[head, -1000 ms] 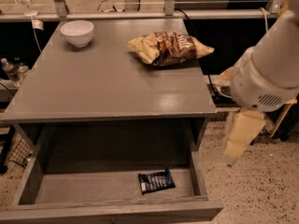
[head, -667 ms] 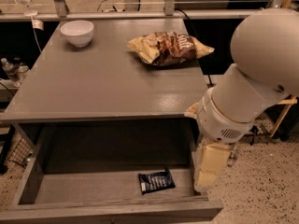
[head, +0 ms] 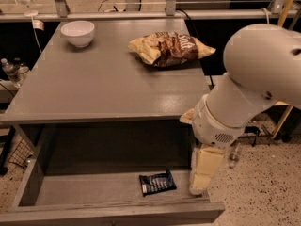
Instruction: Pick rxbar blueberry from top drawer and place on counter
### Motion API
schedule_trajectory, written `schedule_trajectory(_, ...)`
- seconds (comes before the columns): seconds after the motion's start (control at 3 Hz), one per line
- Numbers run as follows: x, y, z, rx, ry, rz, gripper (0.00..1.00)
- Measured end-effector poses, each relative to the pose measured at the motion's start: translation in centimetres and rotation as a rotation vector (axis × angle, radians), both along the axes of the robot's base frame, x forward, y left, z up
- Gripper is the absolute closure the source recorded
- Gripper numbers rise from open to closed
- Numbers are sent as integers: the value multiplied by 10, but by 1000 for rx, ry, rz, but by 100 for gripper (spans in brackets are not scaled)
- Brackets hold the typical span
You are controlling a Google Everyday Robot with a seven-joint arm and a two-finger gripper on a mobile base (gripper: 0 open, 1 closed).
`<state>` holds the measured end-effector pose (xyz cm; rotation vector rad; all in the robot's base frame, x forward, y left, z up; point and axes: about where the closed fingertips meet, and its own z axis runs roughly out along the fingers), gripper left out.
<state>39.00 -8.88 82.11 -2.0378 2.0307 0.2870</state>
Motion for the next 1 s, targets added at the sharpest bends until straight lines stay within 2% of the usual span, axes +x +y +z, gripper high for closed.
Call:
schedule_trajectory(0.33, 7, 21, -46, 35, 49, 43, 0)
schedule_trajectory(1.0, 18, 42, -111, 96, 106, 57, 0)
